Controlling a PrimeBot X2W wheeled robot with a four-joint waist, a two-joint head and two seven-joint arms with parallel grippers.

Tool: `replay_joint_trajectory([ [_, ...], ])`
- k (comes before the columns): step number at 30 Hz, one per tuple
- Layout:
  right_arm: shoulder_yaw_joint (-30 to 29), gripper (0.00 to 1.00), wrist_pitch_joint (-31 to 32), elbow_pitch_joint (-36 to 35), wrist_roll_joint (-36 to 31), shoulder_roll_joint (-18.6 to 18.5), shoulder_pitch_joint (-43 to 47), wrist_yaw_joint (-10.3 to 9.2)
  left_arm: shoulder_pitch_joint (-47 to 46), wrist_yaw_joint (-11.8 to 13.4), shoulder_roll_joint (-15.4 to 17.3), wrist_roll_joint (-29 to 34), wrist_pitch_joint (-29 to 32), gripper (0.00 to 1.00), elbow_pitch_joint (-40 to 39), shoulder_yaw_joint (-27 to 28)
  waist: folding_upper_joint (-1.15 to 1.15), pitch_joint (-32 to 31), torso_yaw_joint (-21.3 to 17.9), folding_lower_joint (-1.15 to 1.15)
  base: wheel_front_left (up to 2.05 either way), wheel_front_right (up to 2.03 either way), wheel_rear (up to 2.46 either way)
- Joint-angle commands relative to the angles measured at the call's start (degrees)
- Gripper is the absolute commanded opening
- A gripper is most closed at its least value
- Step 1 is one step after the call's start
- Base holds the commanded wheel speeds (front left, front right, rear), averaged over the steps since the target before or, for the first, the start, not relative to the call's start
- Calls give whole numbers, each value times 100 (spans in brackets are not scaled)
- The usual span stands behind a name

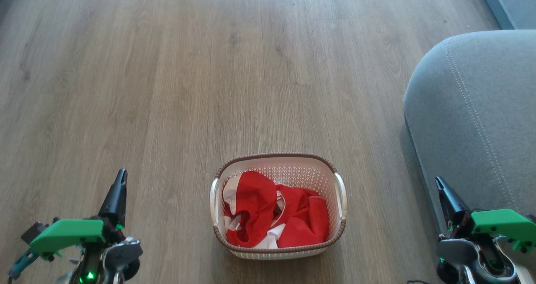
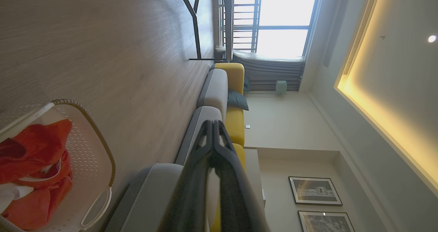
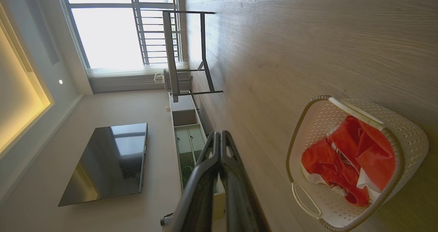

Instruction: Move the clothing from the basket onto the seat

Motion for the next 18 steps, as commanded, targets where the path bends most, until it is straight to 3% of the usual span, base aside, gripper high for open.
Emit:
replay_joint_trajectory([
  [1, 100, 0, 41, -208, 27, -37, -276, 40, -314, -39, 29, -25, 40, 0, -197, 205, 0, 0, 0, 0, 0, 0, 0],
  [18, 100, 0, 41, -208, 28, -37, -276, 40, -314, -39, 29, -25, 40, 0, -197, 205, 0, 0, 0, 0, 0, 0, 0],
])
